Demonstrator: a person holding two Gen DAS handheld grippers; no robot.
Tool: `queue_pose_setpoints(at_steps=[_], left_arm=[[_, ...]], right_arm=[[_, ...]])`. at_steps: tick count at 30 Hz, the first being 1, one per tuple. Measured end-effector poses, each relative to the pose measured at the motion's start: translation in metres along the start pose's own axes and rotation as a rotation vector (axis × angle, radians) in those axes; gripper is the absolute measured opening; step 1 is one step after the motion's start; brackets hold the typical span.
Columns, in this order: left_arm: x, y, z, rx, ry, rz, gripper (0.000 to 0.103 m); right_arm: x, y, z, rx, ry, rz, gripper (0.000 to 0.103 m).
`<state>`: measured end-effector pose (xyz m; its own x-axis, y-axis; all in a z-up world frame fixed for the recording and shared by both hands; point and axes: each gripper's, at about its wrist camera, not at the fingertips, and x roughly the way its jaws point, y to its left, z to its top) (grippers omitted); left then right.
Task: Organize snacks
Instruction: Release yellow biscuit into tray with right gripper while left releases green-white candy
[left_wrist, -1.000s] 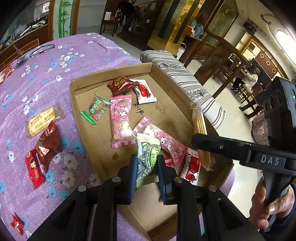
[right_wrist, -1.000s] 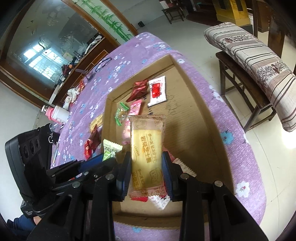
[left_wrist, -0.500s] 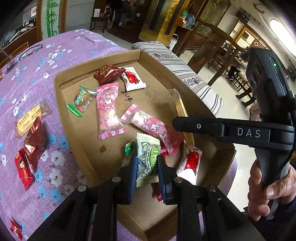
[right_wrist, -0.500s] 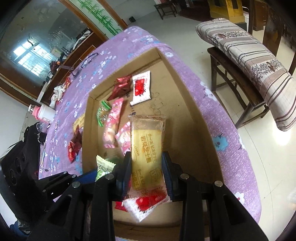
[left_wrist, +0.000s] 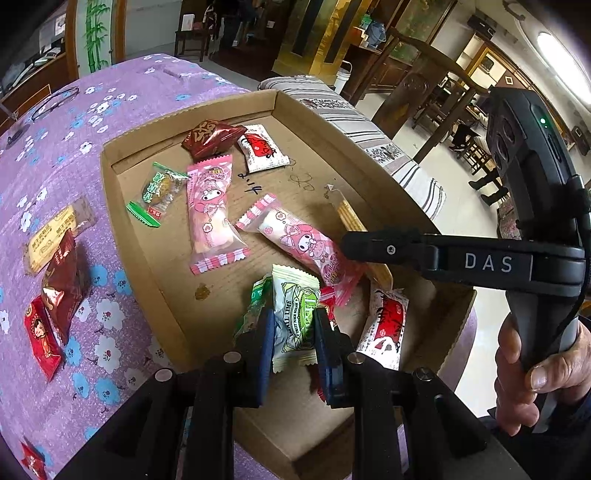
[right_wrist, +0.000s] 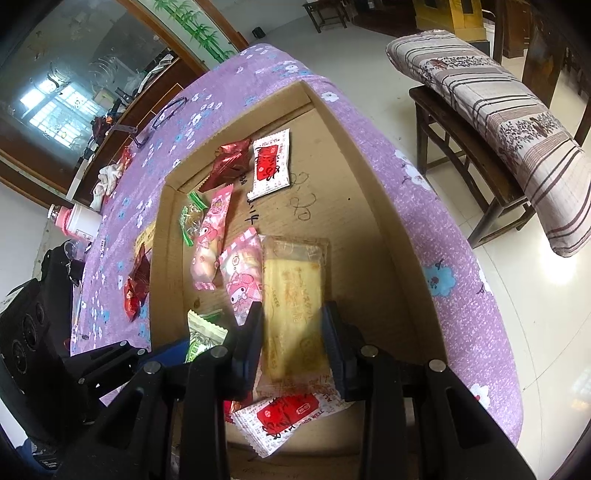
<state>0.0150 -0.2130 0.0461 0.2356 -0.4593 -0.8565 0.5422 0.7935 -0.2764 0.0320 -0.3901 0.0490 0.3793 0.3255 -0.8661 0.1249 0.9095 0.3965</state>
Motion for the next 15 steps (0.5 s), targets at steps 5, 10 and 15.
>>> queue_pose_setpoints(at_steps=[5, 10, 15], left_arm=[[0.0, -0.001, 0.0, 0.006, 0.001, -0.001, 0.021], [0.0, -0.003, 0.0, 0.013, 0.001, -0.001, 0.021], [0.0, -0.003, 0.0, 0.015, 0.003, 0.0, 0.022]], right_arm=[[-0.004, 0.003, -0.002, -0.006, -0.011, -0.014, 0.032], [-0.011, 0.005, -0.005, -0.016, -0.027, -0.016, 0.032], [-0.016, 0.007, -0.006, -0.016, -0.038, -0.019, 0.032]])
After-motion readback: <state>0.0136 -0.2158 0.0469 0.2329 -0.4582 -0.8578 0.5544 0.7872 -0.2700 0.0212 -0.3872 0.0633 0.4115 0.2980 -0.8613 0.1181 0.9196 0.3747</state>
